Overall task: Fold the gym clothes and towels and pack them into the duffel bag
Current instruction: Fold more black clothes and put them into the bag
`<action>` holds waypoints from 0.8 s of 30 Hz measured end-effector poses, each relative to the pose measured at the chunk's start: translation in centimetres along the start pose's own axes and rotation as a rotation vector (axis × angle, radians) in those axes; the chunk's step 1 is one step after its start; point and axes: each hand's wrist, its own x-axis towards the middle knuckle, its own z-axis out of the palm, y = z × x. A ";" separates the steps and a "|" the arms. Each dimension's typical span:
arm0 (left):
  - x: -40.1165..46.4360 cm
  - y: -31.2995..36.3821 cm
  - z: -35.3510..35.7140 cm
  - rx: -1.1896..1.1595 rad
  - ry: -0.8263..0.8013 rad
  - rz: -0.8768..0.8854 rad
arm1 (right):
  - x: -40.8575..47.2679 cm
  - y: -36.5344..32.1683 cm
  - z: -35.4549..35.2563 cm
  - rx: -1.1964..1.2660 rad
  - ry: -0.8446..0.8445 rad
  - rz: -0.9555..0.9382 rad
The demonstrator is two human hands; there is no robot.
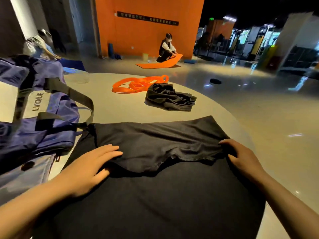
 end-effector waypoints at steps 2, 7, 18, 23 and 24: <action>1.5 -1.5 -0.8 -0.001 0.003 0.021 | 1.2 -0.8 0.8 -0.023 0.039 0.016; 4.4 -4.3 -1.8 0.089 0.084 -0.105 | 4.3 -3.0 3.1 -0.067 0.107 0.005; -0.2 -3.2 -4.4 -0.030 0.438 0.025 | 2.2 -6.0 -1.7 0.092 0.467 -0.160; -6.6 -3.0 -1.8 -0.015 0.137 0.147 | -7.5 -3.1 -2.0 -0.084 0.145 -0.140; -7.3 -3.2 -0.9 0.018 0.104 0.152 | -8.7 -2.4 -1.3 -0.120 0.079 -0.122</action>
